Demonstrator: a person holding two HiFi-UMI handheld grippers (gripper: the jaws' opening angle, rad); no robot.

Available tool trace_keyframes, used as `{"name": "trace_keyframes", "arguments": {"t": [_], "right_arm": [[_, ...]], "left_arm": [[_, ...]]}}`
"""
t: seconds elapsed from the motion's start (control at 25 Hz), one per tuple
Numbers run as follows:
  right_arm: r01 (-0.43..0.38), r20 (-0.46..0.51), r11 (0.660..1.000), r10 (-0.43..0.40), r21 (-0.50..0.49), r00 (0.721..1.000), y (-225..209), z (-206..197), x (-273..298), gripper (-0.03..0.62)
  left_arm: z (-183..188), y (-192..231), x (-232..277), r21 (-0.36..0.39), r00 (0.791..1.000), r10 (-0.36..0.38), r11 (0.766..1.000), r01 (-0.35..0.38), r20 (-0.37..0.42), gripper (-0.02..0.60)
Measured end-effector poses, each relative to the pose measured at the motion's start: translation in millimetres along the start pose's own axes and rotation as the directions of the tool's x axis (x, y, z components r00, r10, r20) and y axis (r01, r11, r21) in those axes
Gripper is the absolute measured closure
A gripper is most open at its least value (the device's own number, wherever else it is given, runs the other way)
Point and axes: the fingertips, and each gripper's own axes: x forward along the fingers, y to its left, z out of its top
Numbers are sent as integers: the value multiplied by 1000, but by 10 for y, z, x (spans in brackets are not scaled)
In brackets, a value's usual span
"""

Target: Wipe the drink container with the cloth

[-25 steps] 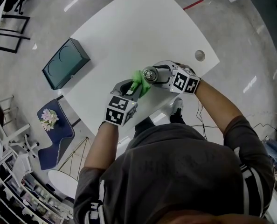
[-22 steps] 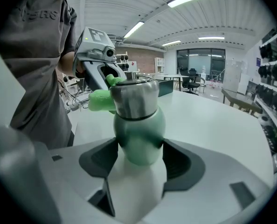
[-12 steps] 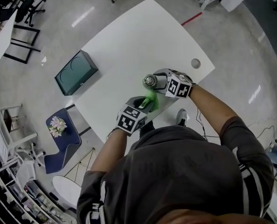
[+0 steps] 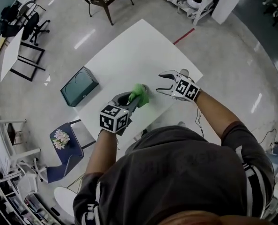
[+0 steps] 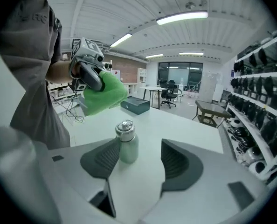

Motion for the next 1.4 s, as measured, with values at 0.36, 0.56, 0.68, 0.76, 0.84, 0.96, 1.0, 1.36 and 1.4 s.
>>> {"name": "trace_keyframes", "arguments": {"t": [0.36,0.56,0.68,0.76,0.84,0.96,1.0,1.36,1.4], "right_arm": [[241,166,958,-266,155,950,-507,256,-1355,400],[335,238,903,-399,268,885,-672,330,-2002,480],[385,265,857,-481,341,836,-768,330,-2341,538],[412,274,822,-533,393,801,-828,313,-2536,576],[430,279,793,-571,432,772,-859,301,-2679,603],[445,282,763,-607,469,743,-881,274,-2822,603],[449,280,754,-616,479,736,-891,260,-2855,603],[461,262,742,-627,486,733,-913,227,-2890,605],[457,264,744,-625,488,735,-915,229,-2891,604]], "left_arm": [[944,-8,82,54,954,72,994,-92,290,495],[1280,-95,139,76,910,87,989,-129,404,495],[1457,-154,59,111,879,90,981,-159,468,495],[1543,-179,-26,116,858,96,977,-177,504,495],[1597,-192,-125,118,841,104,974,-195,532,495],[1649,-214,-269,125,815,106,969,-213,569,495],[1663,-215,-319,124,805,108,968,-219,583,496],[1663,-114,-589,72,760,148,966,-248,633,495],[1662,-112,-595,66,759,150,967,-246,634,496]]}}
